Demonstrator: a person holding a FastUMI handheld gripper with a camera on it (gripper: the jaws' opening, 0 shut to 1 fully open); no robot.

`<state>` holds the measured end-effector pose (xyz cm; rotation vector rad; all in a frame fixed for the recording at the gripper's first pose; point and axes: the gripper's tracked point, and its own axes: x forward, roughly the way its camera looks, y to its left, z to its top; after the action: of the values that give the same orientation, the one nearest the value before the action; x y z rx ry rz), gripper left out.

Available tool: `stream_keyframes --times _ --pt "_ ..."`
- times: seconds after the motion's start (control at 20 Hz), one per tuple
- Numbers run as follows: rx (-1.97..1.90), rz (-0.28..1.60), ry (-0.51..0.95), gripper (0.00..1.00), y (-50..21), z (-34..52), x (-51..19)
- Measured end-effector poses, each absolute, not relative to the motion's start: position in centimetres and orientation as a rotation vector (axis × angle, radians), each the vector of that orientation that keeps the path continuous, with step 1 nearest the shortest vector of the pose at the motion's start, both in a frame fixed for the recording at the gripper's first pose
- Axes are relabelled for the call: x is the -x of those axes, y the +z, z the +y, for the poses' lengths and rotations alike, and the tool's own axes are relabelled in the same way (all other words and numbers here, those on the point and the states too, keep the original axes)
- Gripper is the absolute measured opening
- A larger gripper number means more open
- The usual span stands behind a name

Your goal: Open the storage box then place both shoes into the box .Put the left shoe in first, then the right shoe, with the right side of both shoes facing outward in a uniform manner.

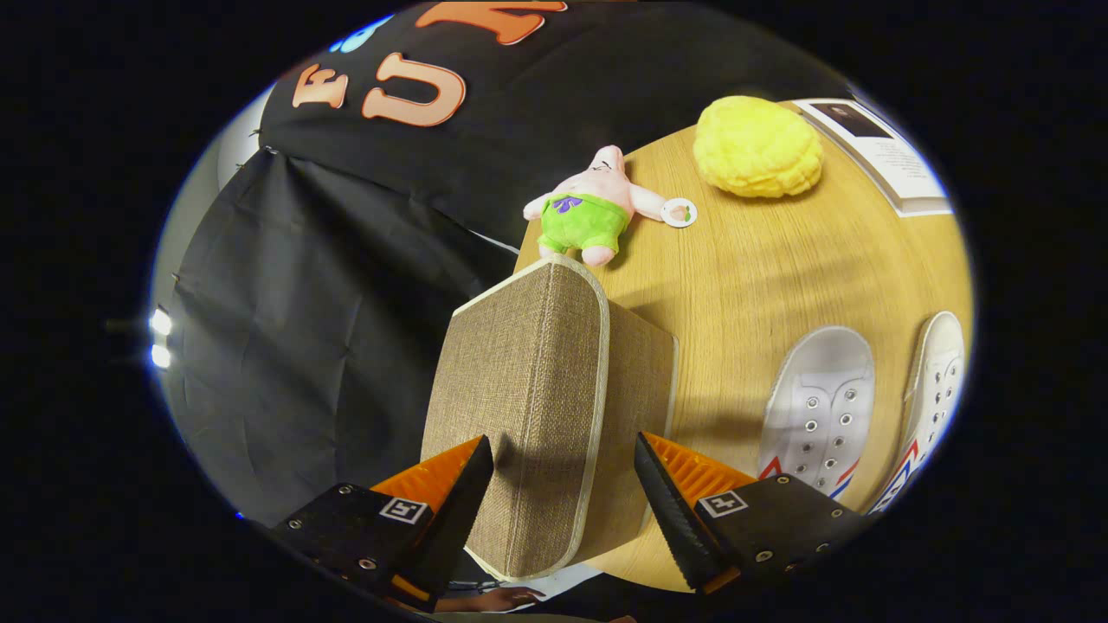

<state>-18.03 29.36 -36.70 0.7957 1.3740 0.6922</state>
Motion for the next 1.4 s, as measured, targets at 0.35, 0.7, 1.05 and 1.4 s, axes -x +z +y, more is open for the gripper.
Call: stream_keyframes --times 0.35,0.7,1.05,1.4 --pt "-0.992 1.405 0.746 0.97 -36.0 32.0 18.4" --pt "-1.144 1.381 0.713 0.90 -34.6 31.1 17.5" --pt "-1.296 1.268 0.734 0.64 -28.6 28.8 14.7" --pt "-1.053 1.328 0.731 0.35 -30.6 31.5 16.7"
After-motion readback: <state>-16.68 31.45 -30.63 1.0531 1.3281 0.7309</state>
